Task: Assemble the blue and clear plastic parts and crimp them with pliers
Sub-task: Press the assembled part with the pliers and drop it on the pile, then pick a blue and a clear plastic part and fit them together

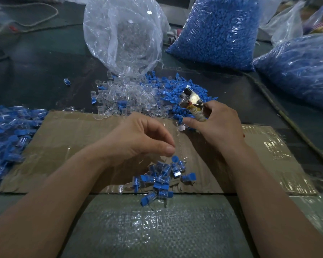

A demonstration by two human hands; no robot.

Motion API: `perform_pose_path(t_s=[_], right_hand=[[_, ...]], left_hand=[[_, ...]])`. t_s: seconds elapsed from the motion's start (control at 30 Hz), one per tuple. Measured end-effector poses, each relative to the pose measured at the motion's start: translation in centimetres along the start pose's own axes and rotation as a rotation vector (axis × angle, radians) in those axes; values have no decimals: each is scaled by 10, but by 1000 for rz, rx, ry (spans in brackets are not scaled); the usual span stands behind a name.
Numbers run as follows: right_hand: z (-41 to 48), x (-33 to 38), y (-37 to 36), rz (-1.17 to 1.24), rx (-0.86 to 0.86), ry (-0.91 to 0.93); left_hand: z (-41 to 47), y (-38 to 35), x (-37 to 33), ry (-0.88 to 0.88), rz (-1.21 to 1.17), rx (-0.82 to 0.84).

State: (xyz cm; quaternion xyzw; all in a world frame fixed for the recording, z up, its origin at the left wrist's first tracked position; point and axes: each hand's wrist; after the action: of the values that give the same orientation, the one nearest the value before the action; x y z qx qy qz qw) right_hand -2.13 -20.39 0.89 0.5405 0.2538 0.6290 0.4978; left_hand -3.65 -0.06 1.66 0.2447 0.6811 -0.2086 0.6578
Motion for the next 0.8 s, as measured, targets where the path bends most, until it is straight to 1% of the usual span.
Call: perform_pose_path(t_s=[0.07, 0.17, 0.23, 0.27, 0.3, 0.33, 0.4, 0.43, 0.47, 0.5, 0.57, 0.63, 0.73, 0.8], right_hand=[[1, 0, 0, -25, 17, -17], [2, 0, 0, -40, 31, -28], [2, 0, 0, -43, 44, -39], [2, 0, 0, -33, 50, -47], [2, 0, 1, -13, 51, -56], [2, -1, 2, 8, 46, -64], [4, -2, 4, 28, 26, -67], [4, -2, 5, 30, 25, -66], [5, -2, 5, 32, 32, -67], [5, -2, 5, 34, 41, -69], [6, -3, 5, 35, 57, -78], [7, -3, 5, 32, 72, -90], [7, -3, 2, 22, 75, -91], [6, -3, 1, 3, 68, -75]], left_hand=[[0, -1, 1, 16, 12, 51], [-1, -3, 2, 20, 8, 71], [-1, -3, 1, 25, -40, 36], [-1, -3, 1, 28, -61, -18], [1, -4, 2, 27, -66, -113], [3, -3, 4, 15, -19, -251], [10, 3, 10, -38, 221, -600], [13, 7, 13, -64, 343, -730], [14, 11, 15, -79, 442, -812], [16, 15, 16, -87, 526, -851], [17, 19, 19, -76, 687, -851], [19, 20, 21, -39, 817, -767], [20, 19, 22, 20, 919, -649], [20, 19, 22, 33, 963, -615]])
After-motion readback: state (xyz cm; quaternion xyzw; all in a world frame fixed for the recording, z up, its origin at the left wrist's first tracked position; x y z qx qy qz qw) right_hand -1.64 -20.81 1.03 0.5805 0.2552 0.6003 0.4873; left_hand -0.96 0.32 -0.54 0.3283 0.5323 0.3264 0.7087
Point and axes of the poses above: each hand's wrist, its own z-axis towards the middle knuckle, its own y-axis out of the back of the hand, x = y × z, and after that the axes turned 3 degrees about -x, right-handed
